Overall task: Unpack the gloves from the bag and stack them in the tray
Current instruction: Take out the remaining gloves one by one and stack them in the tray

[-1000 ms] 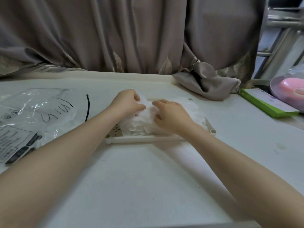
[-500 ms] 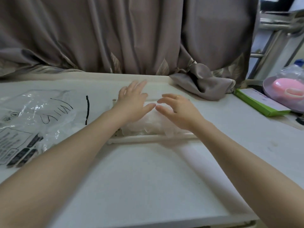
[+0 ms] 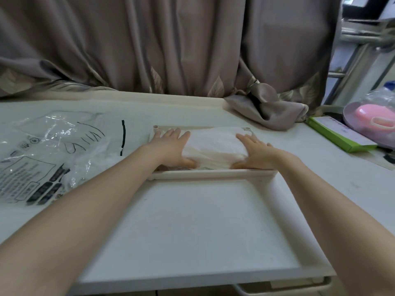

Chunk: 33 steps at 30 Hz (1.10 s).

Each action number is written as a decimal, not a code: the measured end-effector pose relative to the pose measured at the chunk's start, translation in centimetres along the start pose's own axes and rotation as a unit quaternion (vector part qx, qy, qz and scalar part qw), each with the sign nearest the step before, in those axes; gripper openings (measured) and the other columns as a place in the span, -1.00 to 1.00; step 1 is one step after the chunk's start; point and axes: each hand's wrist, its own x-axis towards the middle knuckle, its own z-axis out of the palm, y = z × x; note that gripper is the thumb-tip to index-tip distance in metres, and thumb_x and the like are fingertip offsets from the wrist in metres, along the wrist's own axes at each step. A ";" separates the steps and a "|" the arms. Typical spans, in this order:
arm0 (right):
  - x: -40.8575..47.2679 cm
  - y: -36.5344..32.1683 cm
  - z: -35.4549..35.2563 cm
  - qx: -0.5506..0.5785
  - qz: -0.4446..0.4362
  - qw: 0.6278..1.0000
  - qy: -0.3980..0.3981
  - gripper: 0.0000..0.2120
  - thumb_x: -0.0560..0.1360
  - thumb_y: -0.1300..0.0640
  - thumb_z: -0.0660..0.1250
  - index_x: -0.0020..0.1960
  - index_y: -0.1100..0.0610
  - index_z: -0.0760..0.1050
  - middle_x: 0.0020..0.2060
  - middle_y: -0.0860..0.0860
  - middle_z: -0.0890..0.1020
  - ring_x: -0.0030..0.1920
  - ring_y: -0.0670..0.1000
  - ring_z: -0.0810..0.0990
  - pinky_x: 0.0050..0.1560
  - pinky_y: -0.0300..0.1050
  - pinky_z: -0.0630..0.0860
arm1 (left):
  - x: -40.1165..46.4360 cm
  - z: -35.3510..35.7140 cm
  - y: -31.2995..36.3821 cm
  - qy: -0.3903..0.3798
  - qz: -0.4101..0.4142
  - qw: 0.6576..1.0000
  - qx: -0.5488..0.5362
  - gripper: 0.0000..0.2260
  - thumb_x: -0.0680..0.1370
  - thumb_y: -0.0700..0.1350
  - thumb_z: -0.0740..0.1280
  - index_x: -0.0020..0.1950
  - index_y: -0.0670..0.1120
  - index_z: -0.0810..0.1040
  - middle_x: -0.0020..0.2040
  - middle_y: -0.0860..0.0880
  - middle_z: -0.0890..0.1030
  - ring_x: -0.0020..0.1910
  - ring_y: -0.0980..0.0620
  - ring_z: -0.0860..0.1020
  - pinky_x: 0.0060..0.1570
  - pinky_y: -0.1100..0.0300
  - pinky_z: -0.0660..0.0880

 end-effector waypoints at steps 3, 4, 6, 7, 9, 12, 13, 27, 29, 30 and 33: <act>-1.0 -0.7 -0.6 0.087 -0.006 0.996 0.002 -0.01 0.36 -0.32 0.32 0.54 -0.06 -0.21 0.53 -0.04 -0.22 0.52 -0.02 -0.23 0.49 0.14 -0.19 | -1.2 -0.7 -0.4 0.035 0.011 0.996 -0.076 -0.22 0.46 0.30 0.24 0.52 -0.05 0.02 0.51 -0.09 0.15 0.47 -0.09 0.15 0.43 -0.06 0.07; -1.4 -1.4 -0.9 0.142 -0.025 0.989 0.030 -0.03 0.38 -0.30 0.31 0.54 -0.05 -0.20 0.53 -0.05 -0.20 0.52 -0.04 -0.23 0.50 0.13 -0.18 | -1.8 -1.0 -0.8 0.062 0.028 0.989 -0.135 -0.32 0.51 0.19 0.26 0.51 -0.06 0.09 0.48 -0.07 0.25 0.43 -0.09 0.25 0.39 0.00 0.18; -1.8 -3.1 -1.4 0.251 -0.058 0.960 0.106 -0.09 0.41 -0.25 0.33 0.54 -0.02 -0.13 0.54 -0.04 -0.04 0.53 -0.03 -0.09 0.50 0.09 -0.05 | -3.2 -1.6 -2.0 0.147 0.075 0.963 -0.212 -0.54 0.58 -0.06 0.25 0.47 -0.04 0.25 0.39 -0.03 0.39 0.32 -0.06 0.39 0.31 0.06 0.30; -1.9 -4.6 -1.6 0.290 -0.064 0.944 0.147 -0.14 0.42 -0.21 0.34 0.54 0.00 -0.04 0.52 -0.02 0.10 0.51 0.01 0.05 0.48 0.05 0.08 | -4.1 -1.9 -3.0 0.207 0.100 0.952 -0.204 -0.63 0.58 -0.17 0.23 0.40 -0.06 0.38 0.32 -0.03 0.47 0.26 -0.06 0.45 0.27 0.07 0.35; -2.2 -7.6 -1.9 0.300 -0.093 0.923 0.221 -0.40 0.49 -0.02 0.34 0.45 0.08 0.22 0.38 0.02 0.37 0.37 0.03 0.34 0.34 -0.09 0.29 | -5.0 -2.2 -4.9 0.311 0.134 0.924 -0.177 -0.72 0.53 -0.34 0.21 0.19 -0.16 0.56 0.16 -0.09 0.57 0.13 -0.10 0.52 0.19 0.10 0.40; -3.1 -13.6 -0.9 0.215 -0.202 0.915 0.274 -0.74 0.51 0.31 0.22 0.18 0.18 0.51 0.12 0.06 0.58 0.12 0.08 0.55 0.14 -0.03 0.46 | -6.8 -1.7 -7.9 0.358 0.119 0.901 -0.213 -0.72 0.48 -0.45 0.19 0.01 -0.23 0.63 0.00 -0.11 0.61 -0.03 -0.08 0.55 0.03 0.26 0.38; -3.4 -15.3 -0.3 0.178 -0.231 0.915 0.280 -0.69 0.48 0.38 0.17 0.14 0.18 0.54 0.08 0.06 0.61 0.07 0.10 0.56 0.09 0.00 0.48 | -7.4 -1.3 -8.6 0.349 0.102 0.903 -0.230 -0.68 0.45 -0.48 0.16 -0.01 -0.22 0.63 -0.05 -0.07 0.60 -0.08 -0.05 0.55 -0.02 0.26 0.38; -1.6 -26.5 5.4 0.070 -0.218 0.970 0.083 -0.60 0.50 0.05 0.31 0.33 -0.02 0.40 0.08 0.05 0.55 0.12 0.07 0.50 -0.03 -0.12 0.40 | -10.3 3.5 -13.2 0.287 0.008 0.864 -0.414 -0.66 0.58 -0.32 0.06 0.17 -0.02 0.51 0.07 0.14 0.54 -0.15 0.38 0.51 -0.13 0.50 0.39; -1.4 -26.4 5.9 0.095 -0.205 0.967 0.116 -0.66 0.51 0.04 0.28 0.27 0.03 0.45 0.07 0.03 0.58 0.10 0.08 0.52 -0.03 -0.10 0.44 | -10.3 3.4 -13.0 0.292 0.006 0.863 -0.411 -0.69 0.58 -0.31 0.08 0.17 -0.03 0.51 0.06 0.12 0.53 -0.18 0.41 0.49 -0.15 0.54 0.36; -1.3 -26.3 5.9 0.107 -0.204 0.966 0.120 -0.70 0.52 0.08 0.27 0.24 0.08 0.48 0.07 0.04 0.60 0.10 0.09 0.53 0.01 -0.07 0.47 | -10.3 3.3 -13.0 0.293 0.006 0.864 -0.409 -0.70 0.59 -0.30 0.10 0.16 -0.04 0.52 0.06 0.11 0.53 -0.19 0.41 0.49 -0.16 0.56 0.34; -1.1 -25.8 5.4 0.132 -0.204 0.961 0.134 -0.71 0.52 0.29 0.17 0.18 0.15 0.54 0.03 0.08 0.64 0.06 0.10 0.56 0.07 -0.03 0.48 | -10.5 3.1 -12.7 0.287 0.011 0.871 -0.398 -0.78 0.58 -0.24 0.20 0.14 -0.03 0.54 0.06 0.10 0.54 -0.10 0.25 0.52 -0.10 0.53 0.36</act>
